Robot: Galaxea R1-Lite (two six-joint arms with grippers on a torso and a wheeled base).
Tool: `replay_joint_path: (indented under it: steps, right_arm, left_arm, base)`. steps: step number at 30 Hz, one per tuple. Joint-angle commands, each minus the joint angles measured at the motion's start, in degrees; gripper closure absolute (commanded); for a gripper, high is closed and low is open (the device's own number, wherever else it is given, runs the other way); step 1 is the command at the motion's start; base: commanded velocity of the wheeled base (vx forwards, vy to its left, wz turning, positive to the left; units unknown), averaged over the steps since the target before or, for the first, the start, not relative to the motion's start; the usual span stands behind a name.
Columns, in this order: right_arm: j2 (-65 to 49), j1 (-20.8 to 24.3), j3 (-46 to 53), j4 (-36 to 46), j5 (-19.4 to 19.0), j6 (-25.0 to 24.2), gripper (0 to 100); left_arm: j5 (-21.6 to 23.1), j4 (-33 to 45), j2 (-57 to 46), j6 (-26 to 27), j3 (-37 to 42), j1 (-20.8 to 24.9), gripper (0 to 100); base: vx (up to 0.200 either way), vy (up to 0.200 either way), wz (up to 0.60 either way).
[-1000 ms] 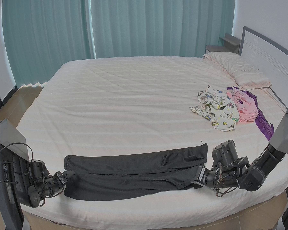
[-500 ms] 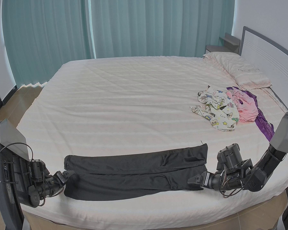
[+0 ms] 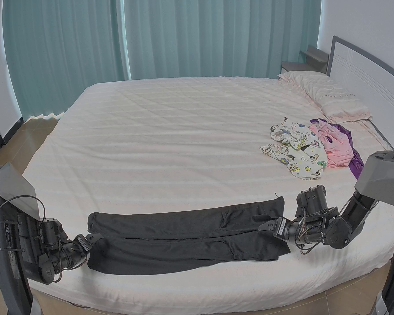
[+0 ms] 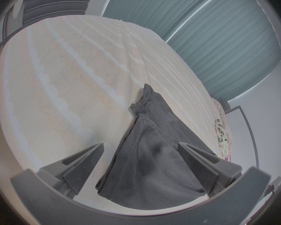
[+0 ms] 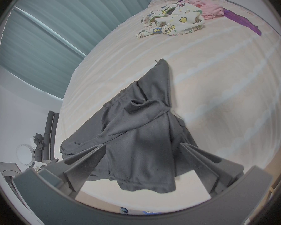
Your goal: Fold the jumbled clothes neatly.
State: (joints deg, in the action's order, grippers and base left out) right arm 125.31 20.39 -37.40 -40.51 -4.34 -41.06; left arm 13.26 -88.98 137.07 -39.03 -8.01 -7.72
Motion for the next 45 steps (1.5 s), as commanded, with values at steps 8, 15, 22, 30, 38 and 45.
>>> replay_joint_path:
  steps: [8,15,22,30,38,45]
  right_arm:
    - [6.4,-0.9,-3.1,-2.7,-0.1,0.1,100]
    - [5.9,-1.7,-2.7,-4.1,0.0,0.3,100]
    - [5.7,-2.3,-1.4,-5.5,0.0,0.6,100]
    - [5.0,-2.5,1.3,-8.1,0.6,1.1,0]
    - [-5.5,-5.5,6.2,-8.3,-0.9,2.5,0]
    - [-5.3,-5.0,6.1,-11.4,-1.1,0.5,0]
  left_arm:
    - [0.0,-1.0,0.0,-0.1,-0.1,0.0,0]
    - [0.0,-1.0,0.0,0.0,-0.1,0.0,0]
    - [0.0,-1.0,0.0,-0.1,-0.1,0.0,0]
    - [-0.1,-1.0,-0.3,0.2,-0.1,0.0,0]
    - [-1.9,-1.0,-0.8,0.1,-0.9,-0.8,0]
    - [-2.4,-1.0,-1.2,0.0,-0.6,-0.8,0]
  base:
    - [0.000,0.000,0.00]
    - [0.000,0.000,0.00]
    - [0.000,0.000,0.00]
    - [0.000,0.000,0.00]
    - [0.000,0.000,0.00]
    - [0.200,0.000,0.00]
